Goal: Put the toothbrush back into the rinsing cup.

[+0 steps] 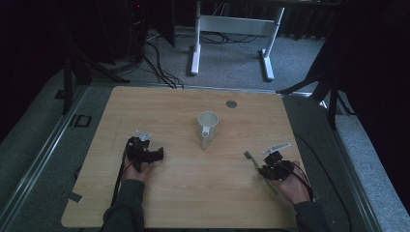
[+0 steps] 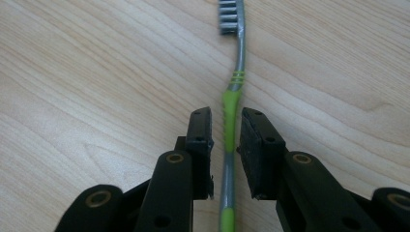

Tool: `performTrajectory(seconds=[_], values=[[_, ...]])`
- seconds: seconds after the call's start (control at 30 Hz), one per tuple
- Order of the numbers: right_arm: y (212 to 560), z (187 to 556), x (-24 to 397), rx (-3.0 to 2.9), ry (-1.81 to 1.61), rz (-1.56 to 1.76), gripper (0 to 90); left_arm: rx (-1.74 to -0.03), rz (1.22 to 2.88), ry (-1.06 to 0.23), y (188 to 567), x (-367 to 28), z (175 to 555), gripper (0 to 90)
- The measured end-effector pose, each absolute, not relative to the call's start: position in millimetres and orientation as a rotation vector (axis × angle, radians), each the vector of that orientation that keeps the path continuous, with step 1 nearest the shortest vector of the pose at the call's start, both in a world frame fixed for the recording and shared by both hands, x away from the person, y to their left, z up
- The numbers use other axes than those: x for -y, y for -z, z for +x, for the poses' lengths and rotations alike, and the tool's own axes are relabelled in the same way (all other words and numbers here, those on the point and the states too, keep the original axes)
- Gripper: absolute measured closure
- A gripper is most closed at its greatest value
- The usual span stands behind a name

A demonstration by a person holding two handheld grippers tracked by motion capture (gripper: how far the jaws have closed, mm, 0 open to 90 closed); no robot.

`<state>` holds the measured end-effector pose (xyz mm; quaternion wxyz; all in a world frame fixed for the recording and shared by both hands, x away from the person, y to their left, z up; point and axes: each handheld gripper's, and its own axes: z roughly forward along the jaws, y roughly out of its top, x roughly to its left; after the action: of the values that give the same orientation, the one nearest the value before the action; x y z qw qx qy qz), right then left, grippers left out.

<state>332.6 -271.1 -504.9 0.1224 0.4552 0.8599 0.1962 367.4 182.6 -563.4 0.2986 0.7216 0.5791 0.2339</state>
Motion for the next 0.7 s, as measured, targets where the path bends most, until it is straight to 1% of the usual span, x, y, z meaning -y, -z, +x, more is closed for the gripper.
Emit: performTrajectory(seconds=[0.2, 0.27, 0.3, 0.37, 0.7], values=[[504, 337, 274, -2.519, -0.584, 1.346, 74.7, -1.539, 1.917, -0.621, 563, -183, 367, 10.8], [503, 337, 274, -2.523, -0.581, 1.35, 76.0, -1.539, 1.917, -0.621, 563, -182, 367, 10.8], [503, 339, 274, -2.538, -0.58, 1.358, 78.8, -1.54, 1.917, -0.622, 563, -182, 367, 10.8], [502, 340, 273, -2.549, -0.56, 1.358, 79.6, -1.539, 1.917, -0.621, 563, -182, 368, 10.8], [503, 348, 272, -2.583, -0.499, 1.377, 80.3, -1.54, 1.918, -0.621, 563, -182, 367, 10.8]])
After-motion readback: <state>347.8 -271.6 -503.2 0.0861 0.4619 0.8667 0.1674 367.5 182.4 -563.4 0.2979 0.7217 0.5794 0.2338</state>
